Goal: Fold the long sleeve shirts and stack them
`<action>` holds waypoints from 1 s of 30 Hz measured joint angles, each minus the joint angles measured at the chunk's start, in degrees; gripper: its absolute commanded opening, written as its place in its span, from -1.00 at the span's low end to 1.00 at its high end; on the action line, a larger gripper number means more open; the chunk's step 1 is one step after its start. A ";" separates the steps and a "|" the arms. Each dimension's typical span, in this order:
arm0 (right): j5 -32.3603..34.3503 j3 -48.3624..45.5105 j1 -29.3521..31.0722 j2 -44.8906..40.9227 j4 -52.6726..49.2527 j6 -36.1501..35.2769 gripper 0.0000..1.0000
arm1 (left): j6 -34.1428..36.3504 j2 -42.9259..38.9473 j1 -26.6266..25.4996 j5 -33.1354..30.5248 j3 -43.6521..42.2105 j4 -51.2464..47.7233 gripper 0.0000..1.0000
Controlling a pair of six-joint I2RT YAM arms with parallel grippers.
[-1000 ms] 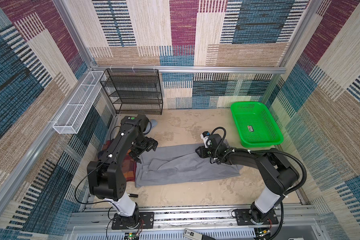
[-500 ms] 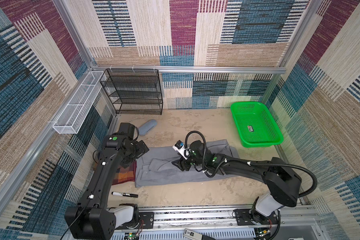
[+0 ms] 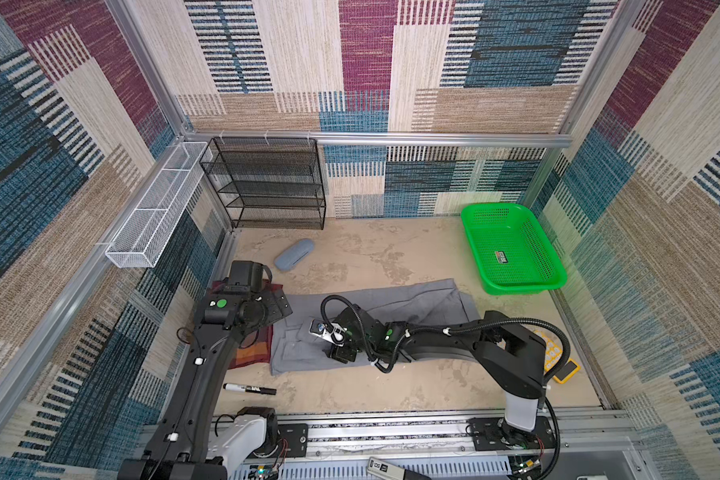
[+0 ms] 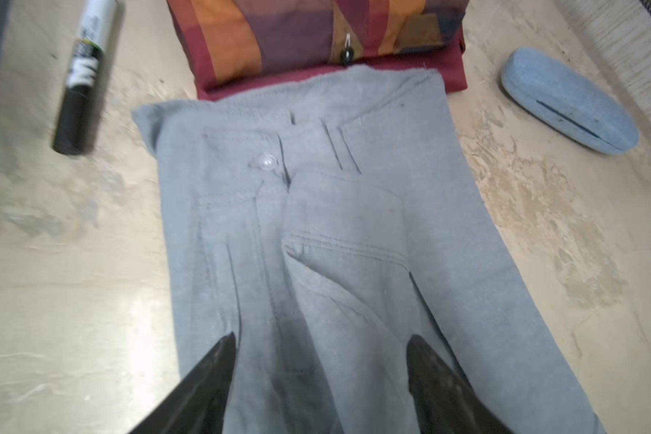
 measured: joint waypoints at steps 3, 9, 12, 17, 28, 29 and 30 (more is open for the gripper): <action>4.87 2.12 0.39 3.32 0.07 -1.88 0.34 | 0.26 -1.20 0.00 -0.11 -2.08 1.22 0.99; 9.27 5.73 0.59 7.28 -0.72 -4.52 -0.57 | 0.44 -2.67 0.00 -0.15 -3.45 2.38 0.99; 10.34 7.21 0.55 7.96 -1.62 -5.09 -0.96 | 0.81 -2.89 0.00 -0.15 -3.87 3.02 0.99; 8.22 6.05 0.31 3.19 -3.04 -5.81 -1.00 | 1.62 -3.13 -0.02 -0.11 -4.44 3.26 0.92; -28.04 14.36 -10.47 1.38 -13.27 -3.98 -1.00 | 6.36 -11.80 -0.04 4.57 -9.57 8.76 0.73; -30.84 16.65 -10.97 3.37 -15.04 -3.87 -1.00 | 6.80 -13.35 -0.04 4.52 -10.36 9.38 0.74; -33.20 18.75 -11.23 5.29 -16.83 -3.87 -1.00 | 7.21 -14.67 -0.07 4.74 -10.99 9.81 0.74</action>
